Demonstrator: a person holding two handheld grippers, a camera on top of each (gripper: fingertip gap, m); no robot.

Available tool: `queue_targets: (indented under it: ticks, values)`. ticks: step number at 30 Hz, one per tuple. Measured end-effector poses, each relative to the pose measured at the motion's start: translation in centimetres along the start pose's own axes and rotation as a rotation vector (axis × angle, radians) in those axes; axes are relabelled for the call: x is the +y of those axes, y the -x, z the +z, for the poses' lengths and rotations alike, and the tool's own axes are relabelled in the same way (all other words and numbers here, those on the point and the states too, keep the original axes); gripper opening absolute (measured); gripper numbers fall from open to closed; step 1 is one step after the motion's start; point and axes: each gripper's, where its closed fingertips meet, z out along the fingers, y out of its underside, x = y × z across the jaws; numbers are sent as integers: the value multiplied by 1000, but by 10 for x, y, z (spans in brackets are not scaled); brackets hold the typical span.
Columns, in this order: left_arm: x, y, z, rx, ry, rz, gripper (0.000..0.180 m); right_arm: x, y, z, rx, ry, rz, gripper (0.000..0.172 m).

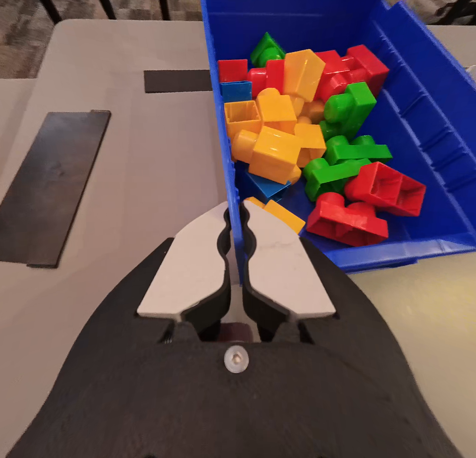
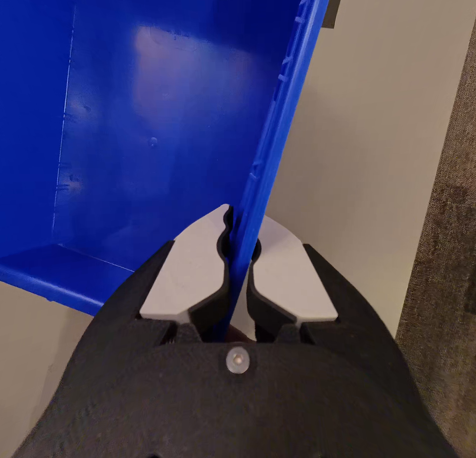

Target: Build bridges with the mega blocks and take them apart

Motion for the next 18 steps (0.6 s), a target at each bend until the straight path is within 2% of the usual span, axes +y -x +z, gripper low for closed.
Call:
queue_targets:
  ticks: [7, 18]
  values:
    - [-2, 2, 3, -69, -30, -88, 3, -17, -13, 31, 43, 191, -41, 8]
    - [0, -12, 0, -148, -101, -166, 3, -48, -34, 54, 59, 224, -62, 8]
